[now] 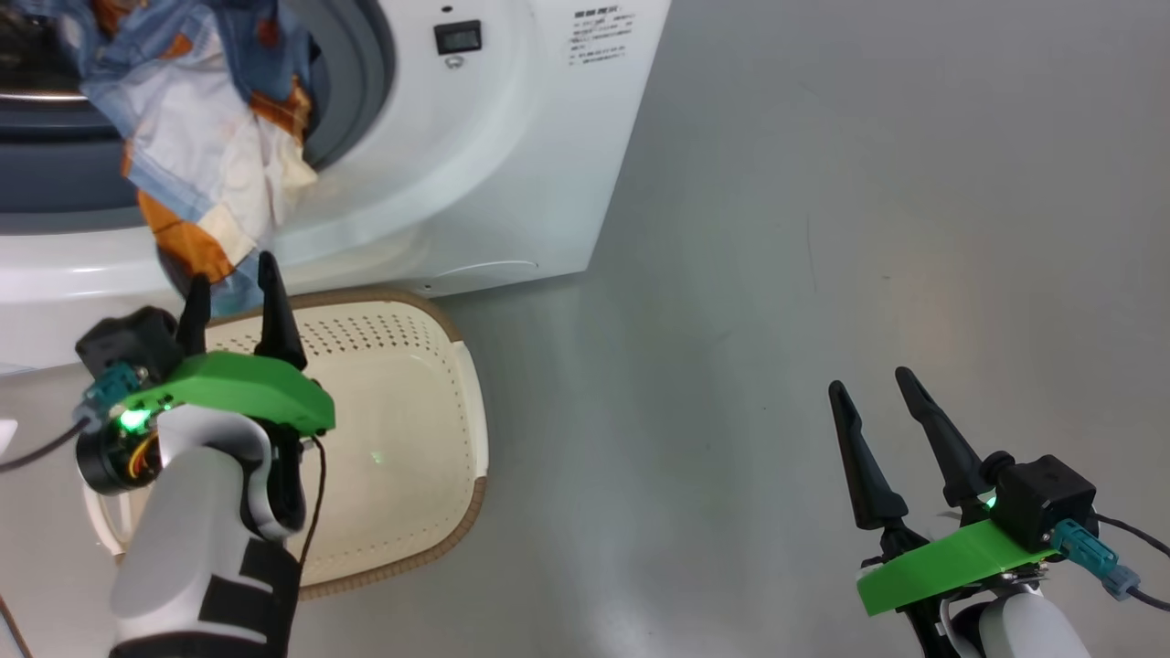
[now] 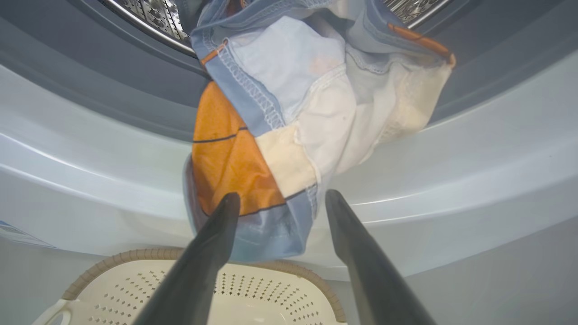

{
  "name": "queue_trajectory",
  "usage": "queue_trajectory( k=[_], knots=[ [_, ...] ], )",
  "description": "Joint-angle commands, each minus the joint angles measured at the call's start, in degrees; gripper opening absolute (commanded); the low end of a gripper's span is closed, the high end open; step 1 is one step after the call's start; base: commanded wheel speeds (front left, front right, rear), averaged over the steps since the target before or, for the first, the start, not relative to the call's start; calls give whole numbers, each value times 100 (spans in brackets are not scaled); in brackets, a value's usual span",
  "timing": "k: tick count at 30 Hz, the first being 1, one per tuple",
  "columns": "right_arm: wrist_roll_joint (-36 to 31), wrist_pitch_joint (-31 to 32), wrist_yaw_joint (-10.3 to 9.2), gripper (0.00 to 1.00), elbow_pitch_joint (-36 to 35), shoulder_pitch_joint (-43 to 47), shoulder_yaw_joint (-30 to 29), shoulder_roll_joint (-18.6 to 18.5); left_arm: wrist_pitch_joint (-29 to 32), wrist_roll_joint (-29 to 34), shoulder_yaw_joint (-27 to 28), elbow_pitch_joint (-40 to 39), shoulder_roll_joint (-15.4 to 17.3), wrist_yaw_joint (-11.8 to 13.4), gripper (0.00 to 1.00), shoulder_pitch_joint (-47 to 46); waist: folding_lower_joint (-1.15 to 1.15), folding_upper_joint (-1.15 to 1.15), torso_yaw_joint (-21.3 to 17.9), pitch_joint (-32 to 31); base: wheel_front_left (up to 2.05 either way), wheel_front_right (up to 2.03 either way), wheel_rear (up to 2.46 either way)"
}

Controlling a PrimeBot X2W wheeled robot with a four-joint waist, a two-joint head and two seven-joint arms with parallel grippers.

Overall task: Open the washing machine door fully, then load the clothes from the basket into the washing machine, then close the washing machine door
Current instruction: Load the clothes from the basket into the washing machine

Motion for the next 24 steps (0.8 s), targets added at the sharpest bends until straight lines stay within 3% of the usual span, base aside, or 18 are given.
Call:
queue_trajectory(
  k=[1,17,18,20,21,24],
  knots=[
    [15,-28,9,100,-142,-60,163,-17,-36,61,168,-23,161,39,100,-100,0,0,-48,53,0,0,0],
    [51,-28,9,100,-146,-236,198,31,-36,459,567,561,260,249,100,-958,0,0,-305,416,0,0,0],
    [49,-28,9,100,-148,-242,197,34,-36,484,604,521,265,257,75,-980,0,0,-311,429,0,0,0],
    [47,-28,9,100,-145,-248,192,42,-36,539,666,456,267,264,7,-993,0,0,-318,443,0,0,0],
    [48,-28,9,100,-141,-252,186,45,-36,563,693,430,266,260,0,-991,0,0,-318,446,0,0,0],
    [51,-28,9,100,-129,-254,176,54,-36,614,766,370,256,234,0,-956,0,0,-306,436,0,0,0]
  ],
)
